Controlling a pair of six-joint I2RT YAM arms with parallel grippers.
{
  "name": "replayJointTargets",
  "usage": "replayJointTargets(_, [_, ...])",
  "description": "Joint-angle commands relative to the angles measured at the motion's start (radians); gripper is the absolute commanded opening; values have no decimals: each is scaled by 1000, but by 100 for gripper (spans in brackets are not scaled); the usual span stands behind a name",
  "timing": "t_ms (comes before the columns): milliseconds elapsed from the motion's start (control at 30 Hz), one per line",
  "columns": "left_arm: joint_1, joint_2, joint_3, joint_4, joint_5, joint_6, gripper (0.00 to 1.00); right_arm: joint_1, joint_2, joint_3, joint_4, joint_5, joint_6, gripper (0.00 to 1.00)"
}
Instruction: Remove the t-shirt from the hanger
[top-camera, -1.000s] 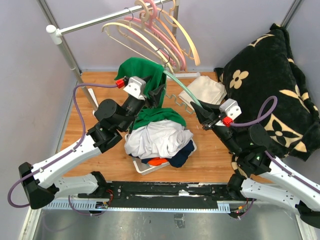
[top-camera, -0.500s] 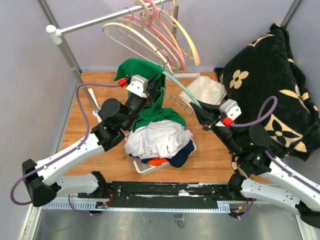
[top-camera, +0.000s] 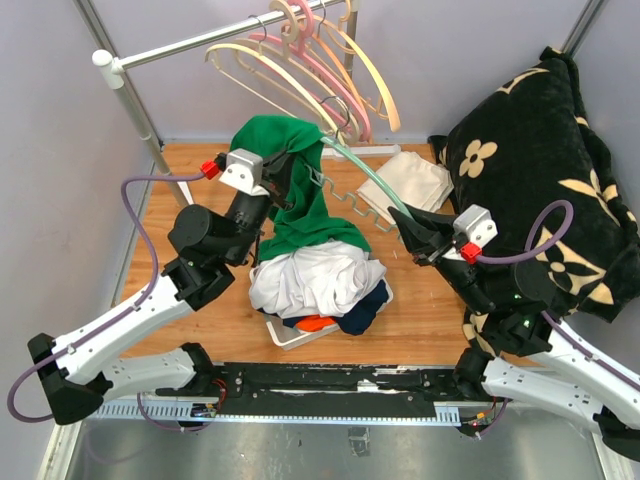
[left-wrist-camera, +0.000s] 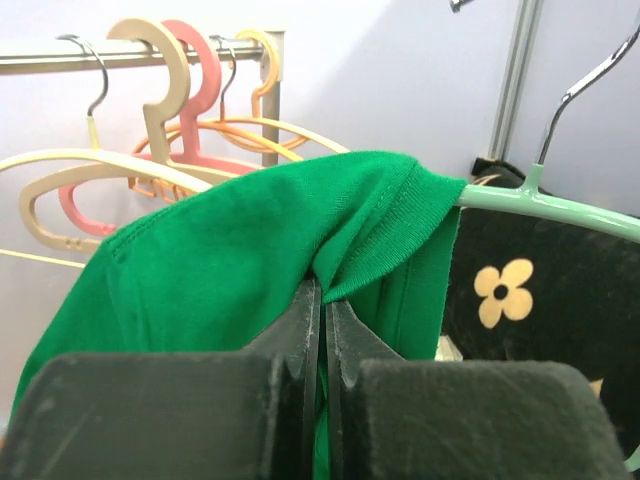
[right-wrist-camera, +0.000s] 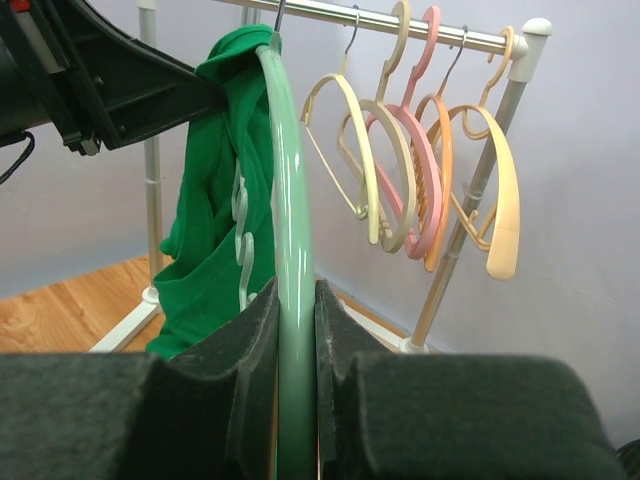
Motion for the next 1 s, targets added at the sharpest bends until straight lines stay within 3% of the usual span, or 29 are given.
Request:
replayJointTargets(0, [0,-40,4,17,58,-19,2,-24,-25,-3,88,30,-10,1])
replayJointTargets(200, [0,-40,17,-21,175,-33,2,-24,-22,-3,88,33,-9,1])
replayJointTargets(367, [0,-34,30,-49,193,-34,2,-22,-20,-2,90,31,-8,1])
replayJointTargets(567, [0,-25,39,-71,176,-30,19,-22,-19,-2,90,29,-6,1])
replayJointTargets(767, [0,-32,36,-70,174,-29,21,-24,-23,-3,90,30,-7,1])
replayJointTargets(833, [0,-31,36,-67,167,-27,18,-24,-23,-4,89,30,-7,1])
replayJointTargets(933, [0,-28,38,-57,140,-28,2,-23,-25,-5,90,29,-5,1])
replayJointTargets(967, [0,-28,38,-53,127,-28,1,-24,-26,-5,90,29,-4,1])
